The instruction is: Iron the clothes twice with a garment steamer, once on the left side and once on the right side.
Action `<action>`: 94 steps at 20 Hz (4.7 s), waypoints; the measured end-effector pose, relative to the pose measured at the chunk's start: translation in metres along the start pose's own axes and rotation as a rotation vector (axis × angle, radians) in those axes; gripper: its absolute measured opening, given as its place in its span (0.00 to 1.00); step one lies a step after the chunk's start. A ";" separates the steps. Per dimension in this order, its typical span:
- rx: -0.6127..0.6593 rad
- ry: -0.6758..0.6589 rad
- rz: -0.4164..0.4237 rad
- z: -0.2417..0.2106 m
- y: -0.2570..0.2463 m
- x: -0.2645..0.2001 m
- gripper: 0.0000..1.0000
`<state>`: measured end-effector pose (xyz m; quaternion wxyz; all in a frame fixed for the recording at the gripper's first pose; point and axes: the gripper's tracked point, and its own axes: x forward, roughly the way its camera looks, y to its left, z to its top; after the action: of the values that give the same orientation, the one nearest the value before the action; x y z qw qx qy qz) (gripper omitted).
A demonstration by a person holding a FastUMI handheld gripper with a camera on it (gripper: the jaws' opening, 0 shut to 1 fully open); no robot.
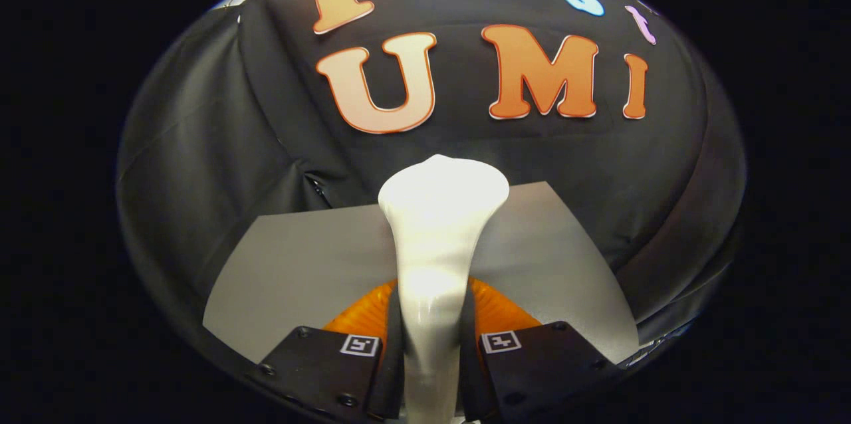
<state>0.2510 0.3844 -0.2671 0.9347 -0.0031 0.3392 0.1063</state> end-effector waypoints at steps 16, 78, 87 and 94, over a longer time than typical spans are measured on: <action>-0.021 -0.316 0.093 0.057 -0.049 -0.181 0.35; 0.015 -0.211 -0.020 -0.014 -0.341 -0.189 0.35; 0.034 -0.099 -0.022 -0.074 -0.358 -0.166 0.35; 0.047 -0.025 -0.016 -0.115 -0.364 -0.150 0.35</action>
<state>0.1390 -0.0098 -0.2846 0.9395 0.0172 0.3298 0.0907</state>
